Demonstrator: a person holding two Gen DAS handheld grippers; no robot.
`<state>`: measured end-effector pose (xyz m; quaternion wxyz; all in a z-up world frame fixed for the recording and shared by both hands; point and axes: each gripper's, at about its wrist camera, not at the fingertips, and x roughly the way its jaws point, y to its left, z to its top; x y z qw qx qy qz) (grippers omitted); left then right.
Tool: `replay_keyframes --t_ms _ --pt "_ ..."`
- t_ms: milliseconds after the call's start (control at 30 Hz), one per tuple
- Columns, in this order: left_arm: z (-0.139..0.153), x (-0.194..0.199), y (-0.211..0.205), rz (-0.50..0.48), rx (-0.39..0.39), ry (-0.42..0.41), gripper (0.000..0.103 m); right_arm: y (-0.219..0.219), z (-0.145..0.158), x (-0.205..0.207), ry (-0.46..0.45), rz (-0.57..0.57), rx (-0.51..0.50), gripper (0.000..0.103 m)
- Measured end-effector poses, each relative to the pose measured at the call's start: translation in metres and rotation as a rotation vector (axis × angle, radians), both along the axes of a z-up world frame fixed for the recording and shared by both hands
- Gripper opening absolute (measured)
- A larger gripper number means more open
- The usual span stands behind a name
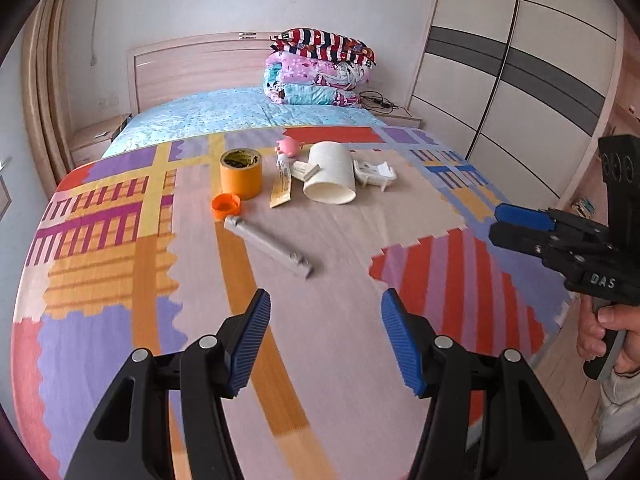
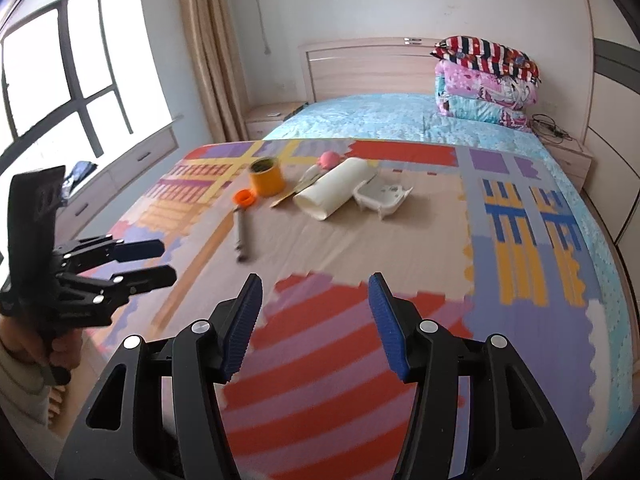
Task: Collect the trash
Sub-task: 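Move both tools back toward the grey tube and white plastic holder, then grasp the white plastic holder with the right tool while the left tool grasps the grey tube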
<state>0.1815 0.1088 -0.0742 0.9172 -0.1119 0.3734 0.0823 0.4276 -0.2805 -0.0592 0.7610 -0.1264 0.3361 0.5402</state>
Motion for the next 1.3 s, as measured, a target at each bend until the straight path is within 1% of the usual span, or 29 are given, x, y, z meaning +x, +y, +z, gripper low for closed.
replay_keyframes --t_ms 33,100,133,233,533,600,633,700,833,900,1000,1200,1300 --pt "-0.002 0.005 0.003 0.007 0.001 0.004 0.056 0.004 0.000 0.003 0.000 -0.002 0.001 0.055" --pt "-0.005 0.013 0.009 0.012 0.003 0.007 0.056 0.016 -0.003 0.012 -0.011 -0.027 -0.014 0.064" --pt "-0.007 0.017 0.011 0.018 0.005 0.011 0.056 0.021 -0.004 0.016 -0.014 -0.037 -0.024 0.068" --pt "-0.014 0.026 0.017 0.049 0.007 0.028 0.056 0.039 -0.012 0.031 -0.005 -0.057 -0.043 0.068" --pt "-0.027 0.045 0.025 0.078 -0.010 0.037 0.056 0.082 -0.029 0.057 0.013 -0.106 -0.102 0.068" --pt "-0.030 0.048 0.026 0.086 -0.012 0.040 0.056 0.091 -0.032 0.060 0.000 -0.110 -0.111 0.068" --pt "-0.031 0.050 0.027 0.097 -0.012 0.048 0.056 0.096 -0.033 0.062 -0.020 -0.120 -0.121 0.068" --pt "-0.035 0.052 0.029 0.122 -0.016 0.064 0.056 0.100 -0.035 0.066 -0.027 -0.133 -0.119 0.068" --pt "-0.040 0.057 0.034 0.144 -0.025 0.078 0.056 0.110 -0.041 0.076 -0.004 -0.151 -0.126 0.068" --pt "-0.042 0.060 0.035 0.140 -0.033 0.084 0.056 0.114 -0.042 0.078 0.002 -0.152 -0.121 0.068" --pt "-0.046 0.064 0.034 0.132 -0.016 0.103 0.056 0.119 -0.041 0.077 -0.036 -0.175 -0.121 0.068" --pt "-0.047 0.063 0.035 0.130 -0.018 0.079 0.056 0.127 -0.049 0.085 -0.045 -0.206 -0.156 0.068" --pt "-0.049 0.063 0.033 0.085 0.009 0.063 0.055 0.122 -0.050 0.088 -0.025 -0.215 -0.147 0.068"
